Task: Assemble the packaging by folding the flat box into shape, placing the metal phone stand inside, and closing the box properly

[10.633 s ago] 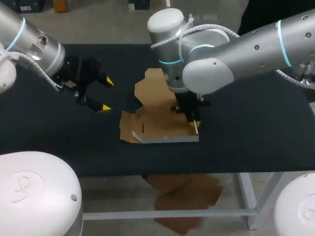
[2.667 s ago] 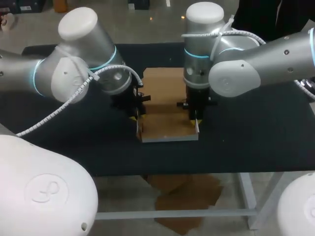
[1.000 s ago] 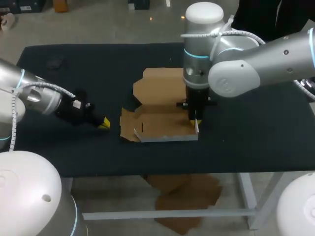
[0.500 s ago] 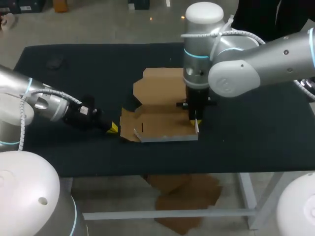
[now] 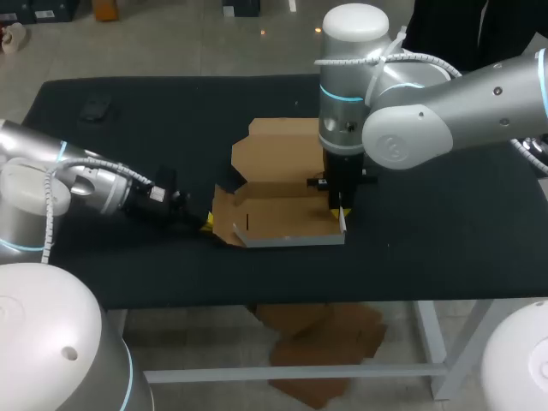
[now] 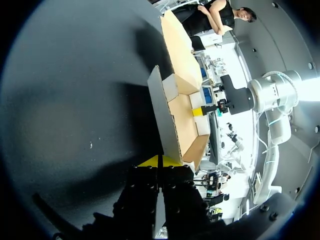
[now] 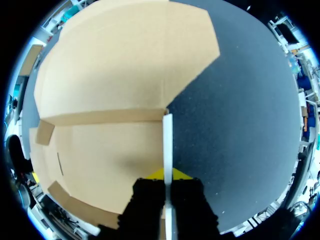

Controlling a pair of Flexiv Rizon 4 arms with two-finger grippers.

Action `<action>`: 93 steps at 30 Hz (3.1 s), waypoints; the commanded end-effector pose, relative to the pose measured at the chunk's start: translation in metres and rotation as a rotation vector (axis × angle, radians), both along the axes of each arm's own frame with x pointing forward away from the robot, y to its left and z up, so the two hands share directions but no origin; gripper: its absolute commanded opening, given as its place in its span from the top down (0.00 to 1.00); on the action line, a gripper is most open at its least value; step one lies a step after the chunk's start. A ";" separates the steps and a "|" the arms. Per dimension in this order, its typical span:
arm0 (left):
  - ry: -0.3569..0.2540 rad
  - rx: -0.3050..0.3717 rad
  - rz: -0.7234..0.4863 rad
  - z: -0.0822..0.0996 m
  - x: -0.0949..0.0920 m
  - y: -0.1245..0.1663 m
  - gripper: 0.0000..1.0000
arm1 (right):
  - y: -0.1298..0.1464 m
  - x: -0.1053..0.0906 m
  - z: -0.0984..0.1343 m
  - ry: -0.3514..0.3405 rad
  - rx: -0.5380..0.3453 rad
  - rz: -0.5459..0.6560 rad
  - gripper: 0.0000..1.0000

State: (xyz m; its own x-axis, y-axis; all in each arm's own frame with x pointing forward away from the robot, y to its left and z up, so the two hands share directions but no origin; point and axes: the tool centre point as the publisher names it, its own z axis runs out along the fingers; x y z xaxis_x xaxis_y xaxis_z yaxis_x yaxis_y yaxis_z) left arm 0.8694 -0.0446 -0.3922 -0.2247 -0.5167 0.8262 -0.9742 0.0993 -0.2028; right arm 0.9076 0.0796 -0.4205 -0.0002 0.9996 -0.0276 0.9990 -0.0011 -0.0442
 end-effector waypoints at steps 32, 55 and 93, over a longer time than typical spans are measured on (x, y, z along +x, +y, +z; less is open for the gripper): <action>-0.010 -0.066 -0.010 0.021 0.017 -0.034 0.70 | 0.001 0.000 0.000 0.001 -0.002 0.000 1.00; -0.032 0.056 0.010 0.022 0.022 -0.064 0.62 | 0.001 0.000 0.000 0.001 -0.002 0.000 1.00; -0.049 0.584 0.150 0.003 0.033 -0.077 0.57 | 0.001 0.000 0.000 0.001 -0.002 0.000 1.00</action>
State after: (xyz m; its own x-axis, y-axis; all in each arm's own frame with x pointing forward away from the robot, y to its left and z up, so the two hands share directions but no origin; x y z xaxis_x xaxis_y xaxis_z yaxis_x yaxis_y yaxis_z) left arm 0.8972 -0.1149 -0.3865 -0.1730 -0.8258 0.5368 -0.9749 0.0661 -0.2125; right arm 0.9078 0.0788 -0.4205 0.0004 0.9996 -0.0283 0.9990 -0.0016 -0.0440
